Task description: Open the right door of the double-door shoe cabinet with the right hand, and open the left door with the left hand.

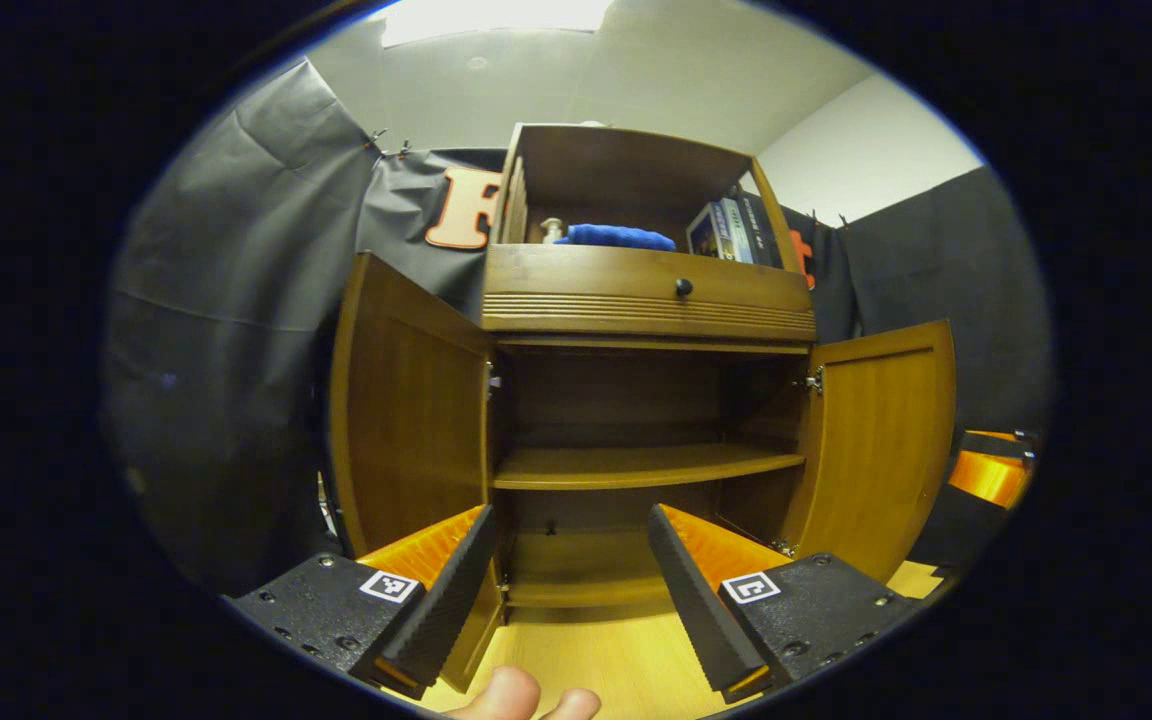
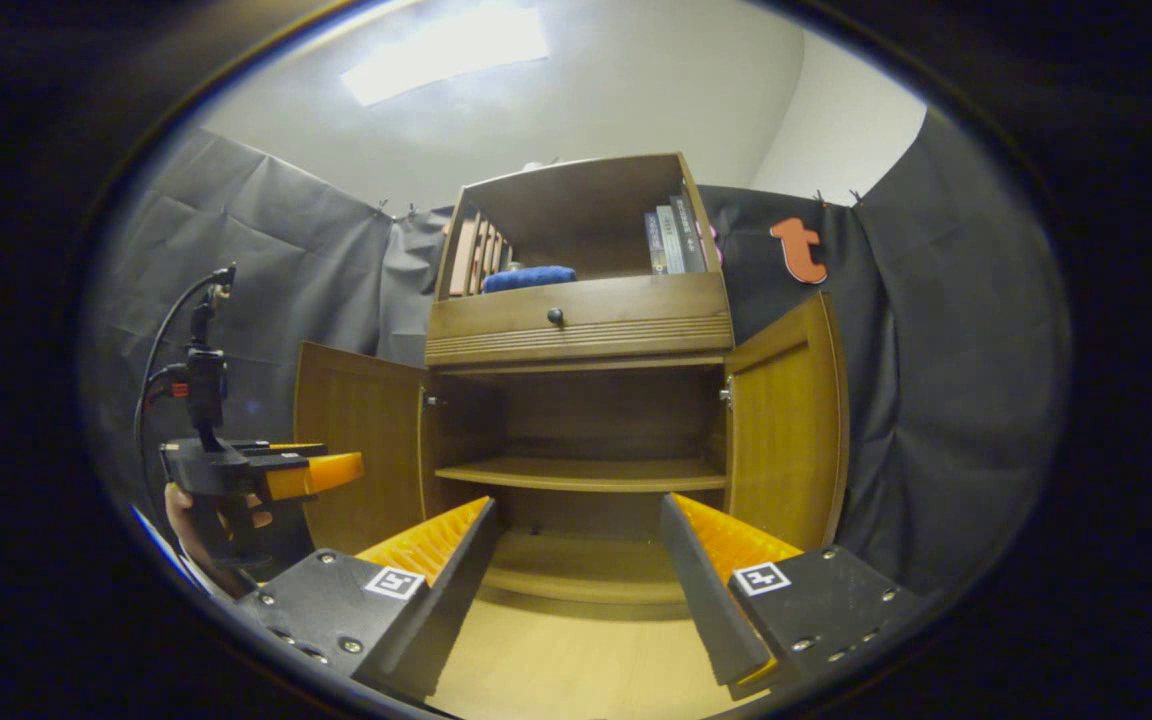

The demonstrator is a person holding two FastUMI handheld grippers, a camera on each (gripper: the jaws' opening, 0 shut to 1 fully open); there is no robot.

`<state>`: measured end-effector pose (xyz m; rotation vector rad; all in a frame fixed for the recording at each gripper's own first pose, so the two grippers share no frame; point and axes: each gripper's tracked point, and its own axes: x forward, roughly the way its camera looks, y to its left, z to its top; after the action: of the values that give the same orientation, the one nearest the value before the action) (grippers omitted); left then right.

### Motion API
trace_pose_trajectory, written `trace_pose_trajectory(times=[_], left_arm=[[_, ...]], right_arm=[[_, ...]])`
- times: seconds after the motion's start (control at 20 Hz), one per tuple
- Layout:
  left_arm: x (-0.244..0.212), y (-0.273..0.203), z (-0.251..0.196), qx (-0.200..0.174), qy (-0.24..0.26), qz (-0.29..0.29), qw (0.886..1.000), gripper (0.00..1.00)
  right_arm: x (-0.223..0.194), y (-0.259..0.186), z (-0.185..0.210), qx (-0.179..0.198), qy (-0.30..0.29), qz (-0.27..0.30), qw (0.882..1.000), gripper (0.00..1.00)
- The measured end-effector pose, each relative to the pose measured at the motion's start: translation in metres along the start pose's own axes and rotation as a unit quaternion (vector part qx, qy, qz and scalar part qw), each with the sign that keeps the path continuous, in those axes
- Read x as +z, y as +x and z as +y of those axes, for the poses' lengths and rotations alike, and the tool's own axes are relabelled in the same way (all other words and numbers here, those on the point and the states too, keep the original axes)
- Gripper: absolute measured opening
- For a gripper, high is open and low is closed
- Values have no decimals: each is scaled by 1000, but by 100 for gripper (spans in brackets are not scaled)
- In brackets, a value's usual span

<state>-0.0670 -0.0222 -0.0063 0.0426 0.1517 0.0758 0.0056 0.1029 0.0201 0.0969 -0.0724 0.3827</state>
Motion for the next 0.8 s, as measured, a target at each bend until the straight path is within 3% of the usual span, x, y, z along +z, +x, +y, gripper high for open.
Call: trace_pose_trajectory(times=[0.1, 0.15, 0.5, 0.7, 0.75, 0.8], left_arm=[[-11, 0, -12, -1, -3, 10, 1000, 95], [-9, 1, -21, -7, -1, 3, 1000, 90], [-13, 17, -40, -16, -32, -12, 999, 89], [-17, 29, -56, -26, -24, -7, 999, 99], [-16, 31, -59, -29, -22, -10, 999, 90], [-13, 33, -61, -29, -20, -13, 999, 90]], right_arm=[[-4, 10, -4, -9, 3, 2, 1000, 96], [-8, 16, -9, -18, 2, 5, 1000, 96], [-42, 48, -17, -24, 1, 33, 999, 96], [-49, 60, -21, -28, 12, 28, 999, 95], [-51, 64, -23, -30, 15, 29, 999, 95], [-56, 69, -23, -31, 13, 33, 999, 96]])
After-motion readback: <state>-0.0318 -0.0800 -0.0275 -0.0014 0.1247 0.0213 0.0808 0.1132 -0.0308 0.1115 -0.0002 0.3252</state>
